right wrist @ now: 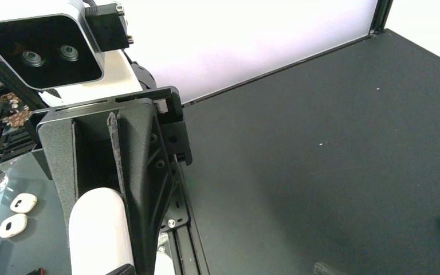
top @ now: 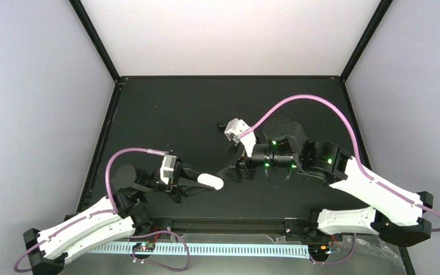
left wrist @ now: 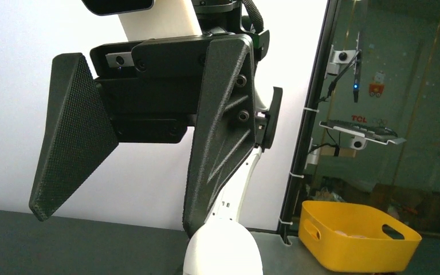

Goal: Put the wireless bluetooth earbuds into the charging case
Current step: Close the charging case.

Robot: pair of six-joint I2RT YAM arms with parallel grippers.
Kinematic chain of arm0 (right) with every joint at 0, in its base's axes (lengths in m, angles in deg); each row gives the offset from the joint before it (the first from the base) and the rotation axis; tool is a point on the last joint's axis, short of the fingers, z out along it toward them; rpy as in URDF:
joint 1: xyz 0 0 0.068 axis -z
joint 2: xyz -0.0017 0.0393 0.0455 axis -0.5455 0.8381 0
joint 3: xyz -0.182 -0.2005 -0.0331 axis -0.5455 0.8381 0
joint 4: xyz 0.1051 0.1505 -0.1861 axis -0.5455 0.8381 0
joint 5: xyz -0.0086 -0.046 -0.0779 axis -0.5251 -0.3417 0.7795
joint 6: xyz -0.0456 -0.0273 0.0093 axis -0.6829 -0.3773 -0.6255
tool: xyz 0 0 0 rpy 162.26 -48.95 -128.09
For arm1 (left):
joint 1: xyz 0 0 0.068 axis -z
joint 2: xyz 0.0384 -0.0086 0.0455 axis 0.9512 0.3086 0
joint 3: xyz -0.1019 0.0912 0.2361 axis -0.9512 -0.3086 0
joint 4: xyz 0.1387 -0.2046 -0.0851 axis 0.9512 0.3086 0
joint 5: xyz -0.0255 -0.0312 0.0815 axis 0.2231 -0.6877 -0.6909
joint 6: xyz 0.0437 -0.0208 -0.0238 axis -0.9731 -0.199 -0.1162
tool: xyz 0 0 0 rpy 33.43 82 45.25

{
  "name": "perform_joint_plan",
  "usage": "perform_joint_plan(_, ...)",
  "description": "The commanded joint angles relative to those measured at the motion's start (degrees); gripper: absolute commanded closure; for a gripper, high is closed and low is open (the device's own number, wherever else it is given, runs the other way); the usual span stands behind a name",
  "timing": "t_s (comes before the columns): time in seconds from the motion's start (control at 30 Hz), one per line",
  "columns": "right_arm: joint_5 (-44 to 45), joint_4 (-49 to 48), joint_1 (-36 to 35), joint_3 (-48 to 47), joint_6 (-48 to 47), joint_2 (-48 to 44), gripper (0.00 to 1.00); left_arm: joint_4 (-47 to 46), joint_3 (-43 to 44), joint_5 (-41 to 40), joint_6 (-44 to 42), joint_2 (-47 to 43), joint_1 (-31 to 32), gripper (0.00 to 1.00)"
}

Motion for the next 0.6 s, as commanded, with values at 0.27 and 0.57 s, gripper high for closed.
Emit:
perform_joint_plan(0.27, 29.4, -4.6, 0.3, 9.6, 5.5, -9.7, 0.17, 7.4, -0.8, -25.8, 0.7, 5.5, -0.2, 0.99)
perform_joint_plan(0.57, 30.0, -12.9, 0.4, 28.3, 10.9, -13.8, 0.15, 5.9, 2.3, -29.0, 10.1, 32.0, -8.4, 0.98)
